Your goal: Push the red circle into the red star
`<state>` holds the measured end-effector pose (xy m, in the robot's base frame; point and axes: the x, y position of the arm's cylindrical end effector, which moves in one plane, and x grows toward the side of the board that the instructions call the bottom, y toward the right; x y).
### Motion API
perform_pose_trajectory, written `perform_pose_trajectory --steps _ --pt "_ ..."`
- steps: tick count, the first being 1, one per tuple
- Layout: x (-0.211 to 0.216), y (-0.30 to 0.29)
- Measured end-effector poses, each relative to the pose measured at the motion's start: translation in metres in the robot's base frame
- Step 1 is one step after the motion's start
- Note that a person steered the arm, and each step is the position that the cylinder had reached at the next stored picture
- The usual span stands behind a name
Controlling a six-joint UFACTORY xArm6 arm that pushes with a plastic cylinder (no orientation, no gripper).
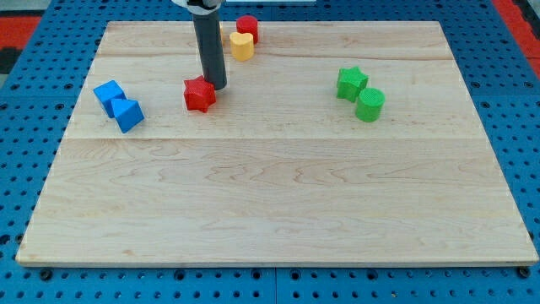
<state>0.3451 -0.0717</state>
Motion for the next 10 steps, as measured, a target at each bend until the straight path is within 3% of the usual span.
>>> perform_pose_trajectory --steps 1,3,6,7,10 --pt "0.003 0.016" --pt "0.016 -0.082" --pt "-0.133 0.142" --pt "-0.152 0.115" --pt "-0.153 -0.008"
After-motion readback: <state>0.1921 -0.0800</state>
